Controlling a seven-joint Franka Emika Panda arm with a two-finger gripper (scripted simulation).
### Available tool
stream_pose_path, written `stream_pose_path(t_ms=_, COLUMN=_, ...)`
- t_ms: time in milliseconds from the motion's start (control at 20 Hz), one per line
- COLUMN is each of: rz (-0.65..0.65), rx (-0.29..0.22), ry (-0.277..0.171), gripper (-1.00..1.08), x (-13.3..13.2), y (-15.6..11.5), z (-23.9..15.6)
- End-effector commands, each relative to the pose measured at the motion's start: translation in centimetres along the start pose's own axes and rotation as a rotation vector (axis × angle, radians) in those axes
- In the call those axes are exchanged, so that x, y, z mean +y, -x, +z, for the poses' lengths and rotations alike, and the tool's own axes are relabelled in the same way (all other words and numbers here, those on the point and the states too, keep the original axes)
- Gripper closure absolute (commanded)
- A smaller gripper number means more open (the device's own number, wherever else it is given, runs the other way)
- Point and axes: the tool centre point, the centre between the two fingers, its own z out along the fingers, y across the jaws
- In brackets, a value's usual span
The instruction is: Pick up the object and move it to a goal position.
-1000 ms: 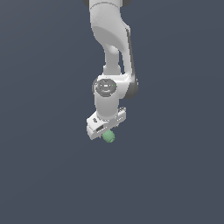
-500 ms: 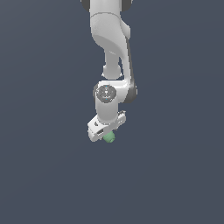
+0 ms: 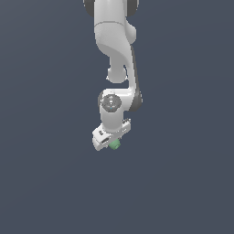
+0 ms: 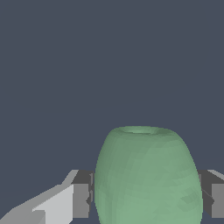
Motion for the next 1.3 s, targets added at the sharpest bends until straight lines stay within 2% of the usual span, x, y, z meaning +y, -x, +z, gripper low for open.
stream_pose_path(t_ms=0, rz=0.0, rx=0.0, ry=0.0, gripper=1.08, x=0.0, y=0.0, z=0.1)
stream_pose_path(t_ms=700, rz=0.0, rx=0.001, ry=0.001, gripper=1.08, x=0.1, y=0.3, z=-1.3)
stream_pose_path(t_ms=1000, rz=0.0, rx=0.001, ry=0.001, gripper=1.08, x=0.4, y=1.1, z=-4.5)
stream_pose_path(t_ms=1250, rz=-0.001, rx=0.0, ry=0.001, gripper=1.08, x=0.8, y=2.1, z=-8.9)
